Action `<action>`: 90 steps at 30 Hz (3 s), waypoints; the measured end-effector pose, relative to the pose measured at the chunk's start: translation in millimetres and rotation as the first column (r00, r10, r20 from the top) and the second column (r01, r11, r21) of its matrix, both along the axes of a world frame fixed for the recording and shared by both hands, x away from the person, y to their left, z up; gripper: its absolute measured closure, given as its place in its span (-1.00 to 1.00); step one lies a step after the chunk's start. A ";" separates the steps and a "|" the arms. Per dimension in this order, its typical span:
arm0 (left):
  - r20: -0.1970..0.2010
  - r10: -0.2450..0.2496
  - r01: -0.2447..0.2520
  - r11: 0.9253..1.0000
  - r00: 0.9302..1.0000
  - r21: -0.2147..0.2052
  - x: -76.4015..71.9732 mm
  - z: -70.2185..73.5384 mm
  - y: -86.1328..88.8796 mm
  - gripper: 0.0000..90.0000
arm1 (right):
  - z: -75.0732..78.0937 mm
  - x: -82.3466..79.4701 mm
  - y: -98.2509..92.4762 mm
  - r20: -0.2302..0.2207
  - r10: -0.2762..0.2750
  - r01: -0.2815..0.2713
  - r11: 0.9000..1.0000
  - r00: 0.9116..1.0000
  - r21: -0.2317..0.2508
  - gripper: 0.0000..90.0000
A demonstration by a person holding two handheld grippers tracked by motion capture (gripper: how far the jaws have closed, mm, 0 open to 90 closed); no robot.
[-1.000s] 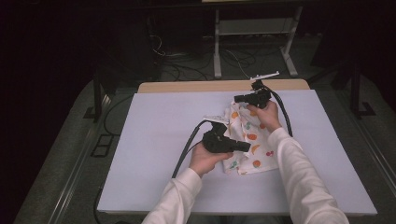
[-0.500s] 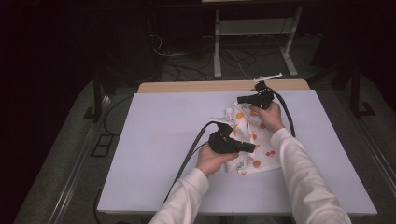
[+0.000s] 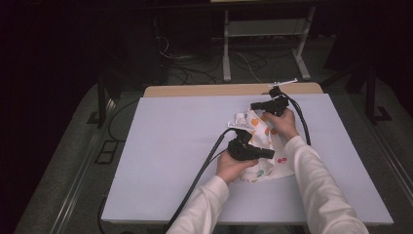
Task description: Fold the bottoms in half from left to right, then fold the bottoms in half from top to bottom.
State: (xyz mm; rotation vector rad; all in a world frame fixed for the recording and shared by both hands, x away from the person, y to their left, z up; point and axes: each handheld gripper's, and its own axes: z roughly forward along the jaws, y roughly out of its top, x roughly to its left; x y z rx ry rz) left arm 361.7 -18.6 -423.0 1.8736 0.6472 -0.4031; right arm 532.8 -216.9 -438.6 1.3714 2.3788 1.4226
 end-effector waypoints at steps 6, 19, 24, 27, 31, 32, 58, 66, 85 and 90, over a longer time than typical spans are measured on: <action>-0.011 0.001 -0.001 1.000 1.000 0.000 1.4 -6.7 -17.4 0.97 | 7.9 -11.4 -15.9 0.034 -0.068 0.069 0.997 0.997 -0.040 0.63; -0.043 -0.005 0.006 0.999 0.999 0.041 4.3 -14.8 -50.7 0.97 | 15.7 -29.0 -45.5 0.055 -0.168 0.171 0.984 0.984 -0.047 -0.26; -0.055 -0.008 0.012 0.996 0.998 0.085 4.0 -20.0 -60.5 0.97 | 15.1 -33.5 -51.7 0.044 -0.192 0.194 0.980 0.980 -0.046 -0.64; -0.062 -0.007 0.013 0.995 0.998 0.096 4.3 -22.0 -65.3 0.97 | 13.1 -36.9 -55.5 0.040 -0.191 0.192 0.980 0.981 -0.043 -0.73; -0.055 -0.009 0.016 0.993 0.998 0.118 4.0 -22.8 -71.3 0.97 | 12.3 -38.8 -58.2 0.036 -0.189 0.190 0.981 0.981 -0.049 -0.84; -0.057 -0.011 0.018 0.992 0.998 0.123 3.9 -23.1 -72.7 0.97 | 13.0 -40.5 -60.0 0.038 -0.190 0.192 0.980 0.981 -0.046 -0.89; 0.055 -0.013 0.003 0.985 0.998 0.173 -5.1 -11.9 -80.1 -0.31 | 18.1 -61.5 -71.8 0.064 -0.193 0.197 0.979 0.979 -0.051 -1.00; 0.182 0.008 -0.035 0.988 0.983 0.149 -17.2 -6.7 -59.1 -0.73 | 19.9 -71.5 -70.4 0.083 -0.187 0.190 0.981 0.979 -0.038 -1.00; 0.296 0.012 -0.071 0.979 0.955 0.191 -5.0 12.9 -21.9 -1.00 | 18.9 -87.0 -78.3 0.094 -0.165 0.167 0.986 0.982 -0.016 -1.00; 0.314 0.017 -0.086 0.974 0.949 0.209 3.3 18.3 -9.2 -1.00 | 20.7 -89.4 -79.8 0.094 -0.157 0.160 0.987 0.983 -0.020 -1.00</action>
